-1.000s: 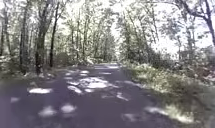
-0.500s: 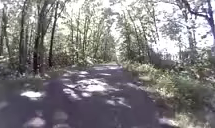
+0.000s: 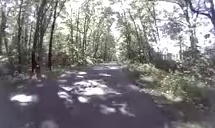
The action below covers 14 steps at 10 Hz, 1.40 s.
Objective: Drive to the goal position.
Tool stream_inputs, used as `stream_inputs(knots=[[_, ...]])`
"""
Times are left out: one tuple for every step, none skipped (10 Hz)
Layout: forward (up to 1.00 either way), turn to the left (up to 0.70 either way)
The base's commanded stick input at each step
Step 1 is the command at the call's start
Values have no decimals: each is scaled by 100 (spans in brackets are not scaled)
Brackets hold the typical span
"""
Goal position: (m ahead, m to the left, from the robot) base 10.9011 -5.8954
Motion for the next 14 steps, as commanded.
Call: stream_inputs(knots=[[45,0],[45,0],[45,0],[45,0],[45,0],[45,0],[45,0],[45,0],[45,0],[45,0],[45,0],[45,0],[45,0],[45,0]])
